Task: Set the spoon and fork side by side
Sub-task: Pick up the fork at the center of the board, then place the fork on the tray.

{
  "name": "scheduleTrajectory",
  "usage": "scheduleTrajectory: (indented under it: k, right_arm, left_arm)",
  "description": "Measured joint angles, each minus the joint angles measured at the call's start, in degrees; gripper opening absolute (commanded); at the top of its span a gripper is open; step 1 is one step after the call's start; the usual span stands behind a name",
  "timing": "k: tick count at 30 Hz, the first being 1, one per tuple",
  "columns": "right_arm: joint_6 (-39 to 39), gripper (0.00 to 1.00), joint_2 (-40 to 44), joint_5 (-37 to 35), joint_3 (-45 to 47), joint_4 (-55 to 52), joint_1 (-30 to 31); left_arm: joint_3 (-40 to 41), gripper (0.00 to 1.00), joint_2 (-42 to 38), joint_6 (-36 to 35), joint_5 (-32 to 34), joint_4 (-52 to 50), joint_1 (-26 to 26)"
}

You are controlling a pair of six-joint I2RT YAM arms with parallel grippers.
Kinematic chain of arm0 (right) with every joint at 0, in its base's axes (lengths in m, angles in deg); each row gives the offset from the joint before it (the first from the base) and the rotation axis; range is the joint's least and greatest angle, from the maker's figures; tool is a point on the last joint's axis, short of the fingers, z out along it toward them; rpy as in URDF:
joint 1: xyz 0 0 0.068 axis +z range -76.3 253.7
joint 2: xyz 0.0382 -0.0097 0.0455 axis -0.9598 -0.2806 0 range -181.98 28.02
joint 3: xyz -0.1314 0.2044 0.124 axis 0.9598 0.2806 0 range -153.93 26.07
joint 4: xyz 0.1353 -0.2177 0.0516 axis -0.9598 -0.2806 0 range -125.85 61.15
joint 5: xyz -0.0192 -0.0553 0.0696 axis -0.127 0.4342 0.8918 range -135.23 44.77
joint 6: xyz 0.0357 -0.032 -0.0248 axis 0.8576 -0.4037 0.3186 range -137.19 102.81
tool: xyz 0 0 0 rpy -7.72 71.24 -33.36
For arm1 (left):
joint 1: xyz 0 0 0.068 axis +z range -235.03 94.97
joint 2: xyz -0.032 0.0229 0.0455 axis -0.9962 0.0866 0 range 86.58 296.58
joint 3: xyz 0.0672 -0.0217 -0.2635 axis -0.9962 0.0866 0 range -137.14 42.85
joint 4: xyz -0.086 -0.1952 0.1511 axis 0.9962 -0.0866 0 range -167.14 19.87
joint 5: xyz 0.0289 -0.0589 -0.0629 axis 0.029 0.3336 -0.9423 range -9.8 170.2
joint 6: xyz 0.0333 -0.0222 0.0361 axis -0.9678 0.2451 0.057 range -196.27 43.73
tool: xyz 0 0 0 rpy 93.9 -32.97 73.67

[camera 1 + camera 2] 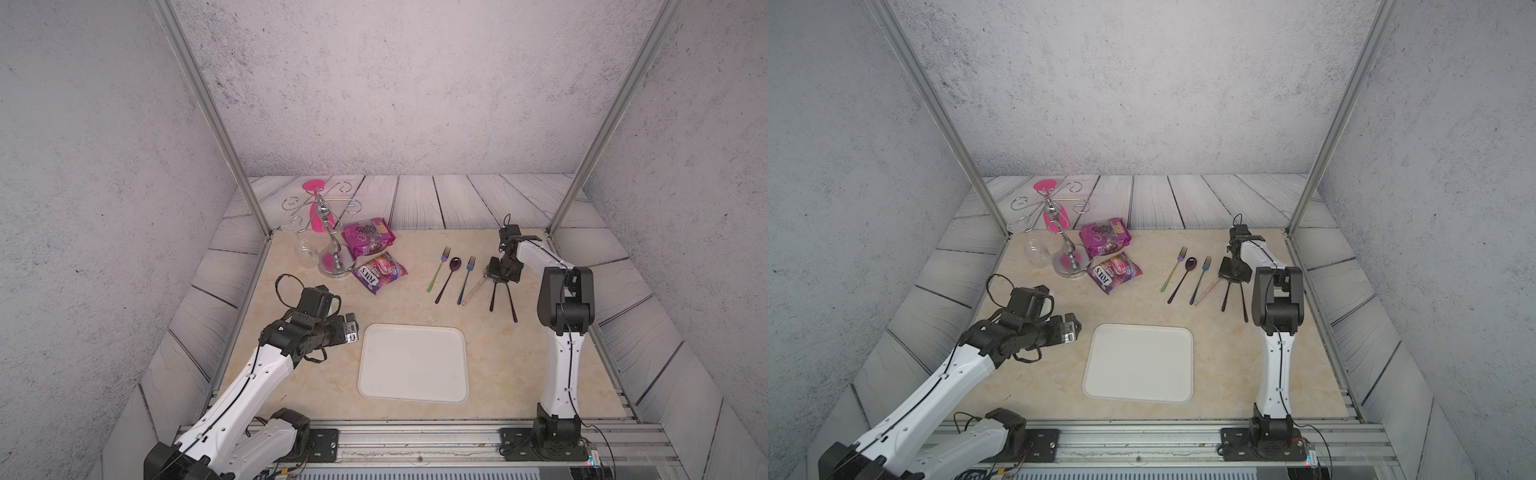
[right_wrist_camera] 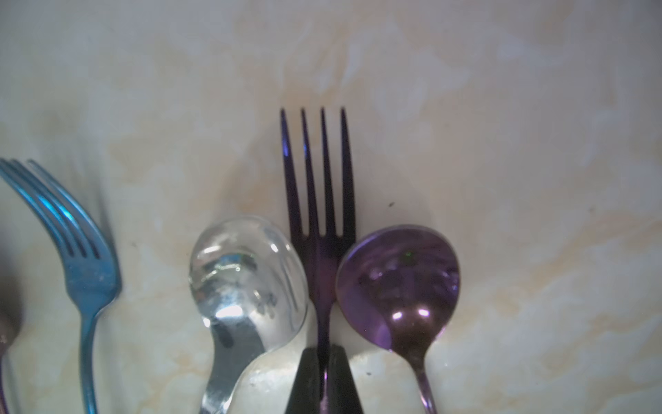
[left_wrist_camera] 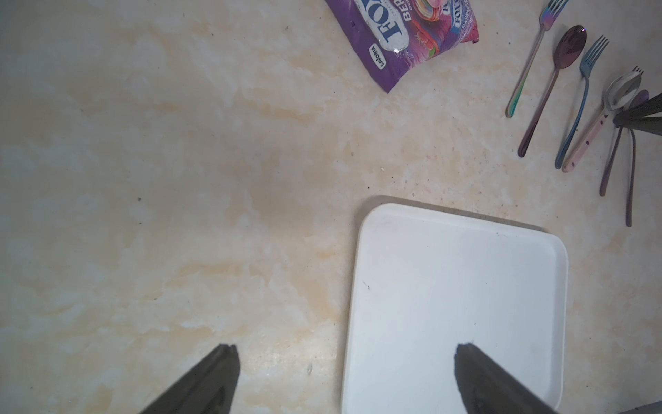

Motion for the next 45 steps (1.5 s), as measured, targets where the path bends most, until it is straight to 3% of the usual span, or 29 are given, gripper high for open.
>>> scheduleTrajectory:
  k: [7, 14, 18, 23, 27, 32, 37, 45]
  right_arm:
    - [1.4, 0.0, 11.4, 2.9, 12.6, 2.3, 0.0]
    - [4.3, 0.0, 36.3, 6.7, 28.5, 5.2, 3.2]
    - [8.1, 0.0, 49.2, 7.9, 37.5, 6.4, 12.0]
    - [17.3, 0.0, 56.8, 8.4, 46.5, 9.2, 30.3]
    - [26.6, 0.0, 56.3, 8.2, 51.8, 13.9, 44.5]
    - [35.4, 0.0, 49.4, 6.4, 51.5, 20.2, 56.0]
    - [40.5, 0.0, 39.6, 4.9, 46.2, 25.5, 60.4]
    - [45.9, 0.0, 26.2, 4.2, 36.6, 30.2, 62.4]
  left_arm:
    - [-1.1, 0.99, -2.2, -0.3, 0.9, -1.3, 0.0]
    - [-3.8, 0.99, -7.3, -1.0, 4.9, -5.1, 0.0]
    - [-5.4, 1.0, -11.7, -1.9, 7.7, -7.8, 0.0]
    - [-7.0, 0.99, -17.0, -3.0, 11.2, -11.1, 0.0]
    - [-7.0, 0.99, -21.0, -3.2, 13.3, -13.6, 0.0]
    - [-6.2, 1.0, -25.6, -3.2, 13.8, -14.0, 0.0]
    - [-5.6, 0.99, -26.4, -3.2, 14.3, -14.1, 0.0]
    - [-5.0, 0.99, -26.3, -3.2, 14.2, -14.1, 0.0]
